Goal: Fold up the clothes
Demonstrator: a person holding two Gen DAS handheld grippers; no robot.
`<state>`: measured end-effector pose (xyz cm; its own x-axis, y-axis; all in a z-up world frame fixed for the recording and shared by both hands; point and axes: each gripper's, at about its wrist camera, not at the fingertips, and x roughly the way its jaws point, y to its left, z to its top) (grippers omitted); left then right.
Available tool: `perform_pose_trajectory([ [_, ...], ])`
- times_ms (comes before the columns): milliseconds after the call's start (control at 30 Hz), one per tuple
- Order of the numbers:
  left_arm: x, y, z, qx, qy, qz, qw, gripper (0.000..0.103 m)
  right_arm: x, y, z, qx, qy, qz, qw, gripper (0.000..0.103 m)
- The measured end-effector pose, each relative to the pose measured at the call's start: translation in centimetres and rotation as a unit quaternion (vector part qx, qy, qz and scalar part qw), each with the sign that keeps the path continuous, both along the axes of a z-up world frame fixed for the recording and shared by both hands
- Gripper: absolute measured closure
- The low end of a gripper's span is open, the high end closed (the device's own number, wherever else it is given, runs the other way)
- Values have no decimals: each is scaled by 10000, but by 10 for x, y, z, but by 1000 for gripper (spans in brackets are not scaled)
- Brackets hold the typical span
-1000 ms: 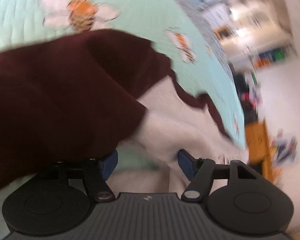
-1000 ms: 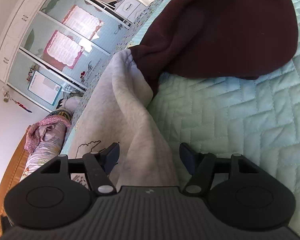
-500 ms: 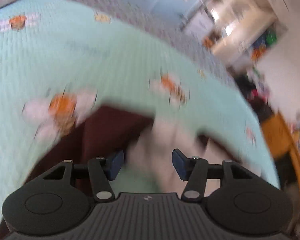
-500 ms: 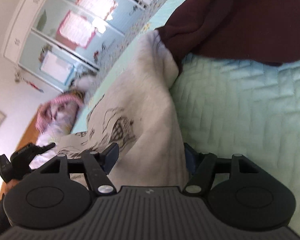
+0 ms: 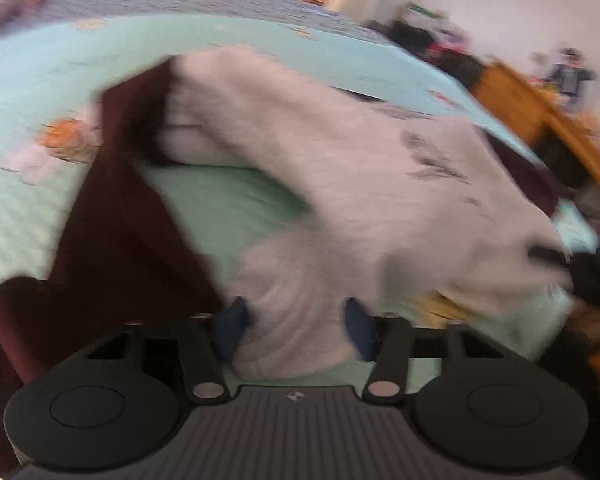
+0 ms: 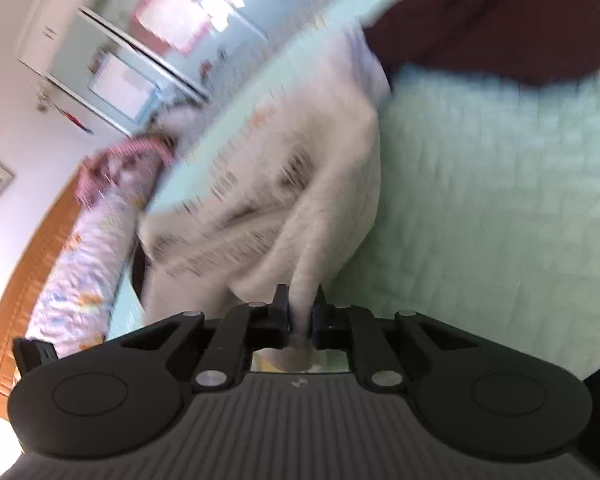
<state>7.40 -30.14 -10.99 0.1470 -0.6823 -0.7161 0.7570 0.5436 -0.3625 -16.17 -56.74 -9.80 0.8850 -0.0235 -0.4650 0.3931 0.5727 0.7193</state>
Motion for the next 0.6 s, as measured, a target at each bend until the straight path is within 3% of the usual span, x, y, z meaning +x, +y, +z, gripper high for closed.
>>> perform_pose_trajectory([
  [100,-18,-1,3,-418,523,-579,9961,70,-19,-9,50,-263,-741,-179,9967,93],
  [167,-31,-1,8,-772,713,-981,9896,70,-31,-17,83,-440,-1217,-274,9912,93],
  [300,-40,5,12,-1354,1085,-1203,9774,70,-49,-36,125,-550,-1893,-482,9792,93],
  [367,-36,7,5,-1260,1186,-1007,9797,69,-53,-45,125,-411,-1973,-589,9777,93],
  [500,-30,9,-13,-936,1269,-518,9861,65,-40,-41,102,-244,-1423,-561,9879,93],
  [600,-36,7,-13,-791,1196,-403,9888,64,-17,-29,81,-400,-632,-628,9952,89],
])
